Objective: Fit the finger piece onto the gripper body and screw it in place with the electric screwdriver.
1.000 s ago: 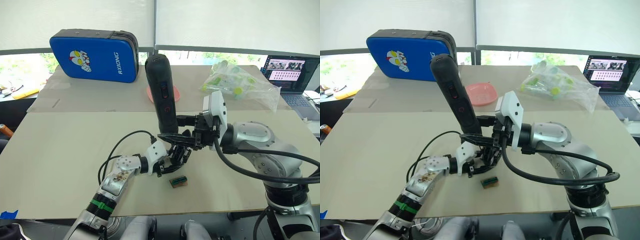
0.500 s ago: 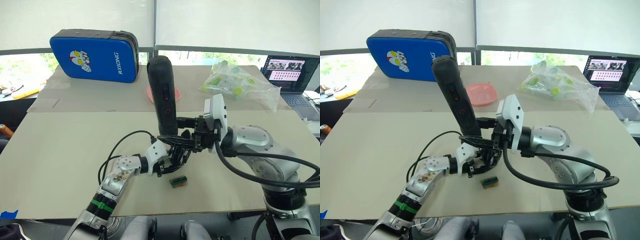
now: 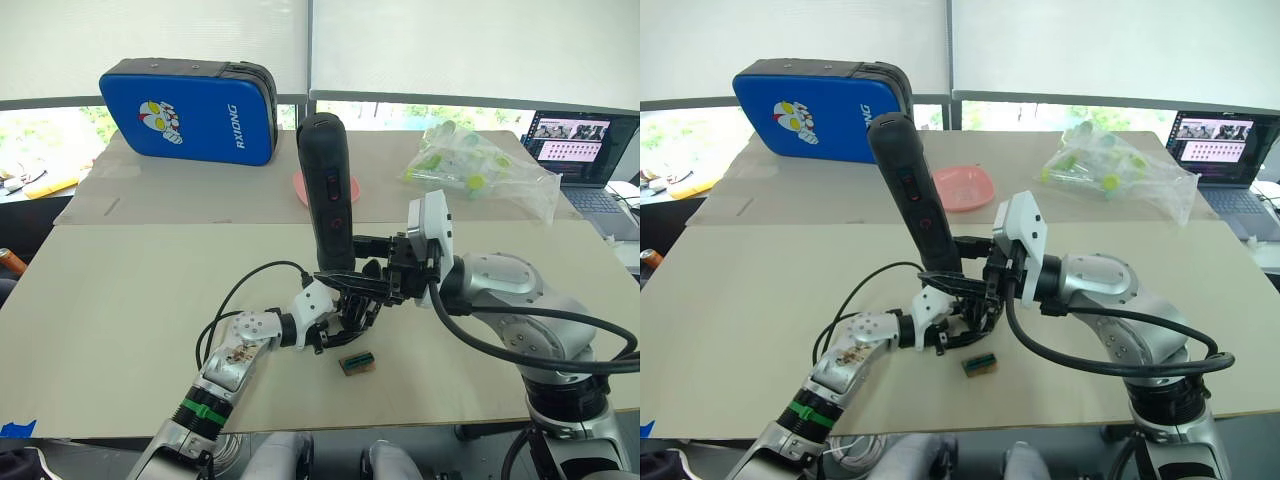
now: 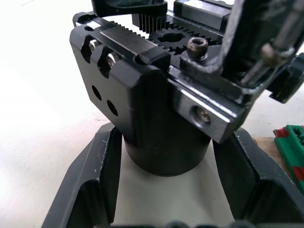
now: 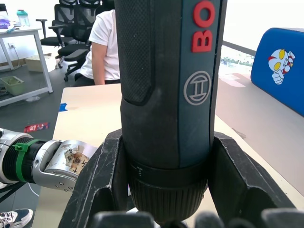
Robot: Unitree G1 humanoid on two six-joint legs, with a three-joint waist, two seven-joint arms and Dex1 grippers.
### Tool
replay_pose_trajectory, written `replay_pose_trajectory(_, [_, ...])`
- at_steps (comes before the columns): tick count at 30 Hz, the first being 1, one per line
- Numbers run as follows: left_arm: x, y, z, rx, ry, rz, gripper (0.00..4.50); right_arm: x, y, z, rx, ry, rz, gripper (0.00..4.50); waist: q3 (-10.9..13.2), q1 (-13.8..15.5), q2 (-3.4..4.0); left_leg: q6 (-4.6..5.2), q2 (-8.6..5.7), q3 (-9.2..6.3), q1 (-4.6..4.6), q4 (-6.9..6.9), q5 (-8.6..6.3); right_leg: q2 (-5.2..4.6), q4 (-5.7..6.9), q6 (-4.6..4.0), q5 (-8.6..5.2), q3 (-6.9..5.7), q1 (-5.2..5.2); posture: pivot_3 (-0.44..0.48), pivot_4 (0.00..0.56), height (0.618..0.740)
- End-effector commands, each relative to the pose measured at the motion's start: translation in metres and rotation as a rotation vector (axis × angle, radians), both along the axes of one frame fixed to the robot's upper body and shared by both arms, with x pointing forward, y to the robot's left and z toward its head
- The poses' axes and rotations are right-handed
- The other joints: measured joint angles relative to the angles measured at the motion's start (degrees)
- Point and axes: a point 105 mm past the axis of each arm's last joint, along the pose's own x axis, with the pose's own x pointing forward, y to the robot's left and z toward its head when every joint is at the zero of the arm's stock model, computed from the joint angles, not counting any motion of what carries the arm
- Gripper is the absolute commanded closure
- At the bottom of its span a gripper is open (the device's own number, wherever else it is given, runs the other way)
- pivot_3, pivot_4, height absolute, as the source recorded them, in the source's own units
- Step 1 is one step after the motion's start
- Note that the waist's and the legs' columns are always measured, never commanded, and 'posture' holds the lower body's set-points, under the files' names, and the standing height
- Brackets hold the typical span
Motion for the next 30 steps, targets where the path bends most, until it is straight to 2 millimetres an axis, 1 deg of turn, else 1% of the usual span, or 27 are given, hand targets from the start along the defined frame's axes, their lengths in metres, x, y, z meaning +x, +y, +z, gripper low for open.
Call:
replay_pose_trajectory(1, [-0.015, -0.002, -0.027, 0.056, 0.112, -0.038, 2.21, -0.002, -0.004, 0.012, 0.031, -0.051, -0.008, 2.60, 0.0, 0.0, 0.00, 0.00, 0.00, 0.00, 0.00, 0.00, 0.00, 0.00, 0.00, 0.00, 0.00, 0.00, 0.00, 0.000, 0.150, 0.740])
replay_pose_trajectory(12, [-0.014, -0.002, -0.027, 0.058, 0.112, -0.037, 2.21, 0.005, -0.013, 0.002, 0.024, -0.010, -0.070, 2.60, 0.0, 0.0, 0.00, 0.00, 0.00, 0.00, 0.02, 0.00, 0.00, 0.00, 0.01, 0.00, 0.00, 0.00, 0.01, 0.000, 0.150, 0.740])
replay_pose_trajectory(23, [-0.014, -0.001, -0.027, 0.058, 0.111, -0.033, 2.21, 0.008, -0.012, -0.003, 0.034, -0.001, -0.095, 2.60, 0.0, 0.0, 0.00, 0.00, 0.00, 0.00, 0.02, 0.00, 0.00, 0.00, 0.00, 0.00, 0.00, 0.00, 0.02, 0.000, 0.150, 0.740])
replay_pose_trajectory(30, [-0.013, 0.000, -0.026, 0.058, 0.109, -0.029, 2.21, 0.007, -0.011, -0.018, 0.004, -0.013, -0.101, 2.60, -0.1, 0.0, 0.03, 0.00, 0.00, 0.00, 0.06, 0.00, 0.00, 0.00, 0.01, 0.00, 0.00, 0.01, 0.04, 0.000, 0.150, 0.740])
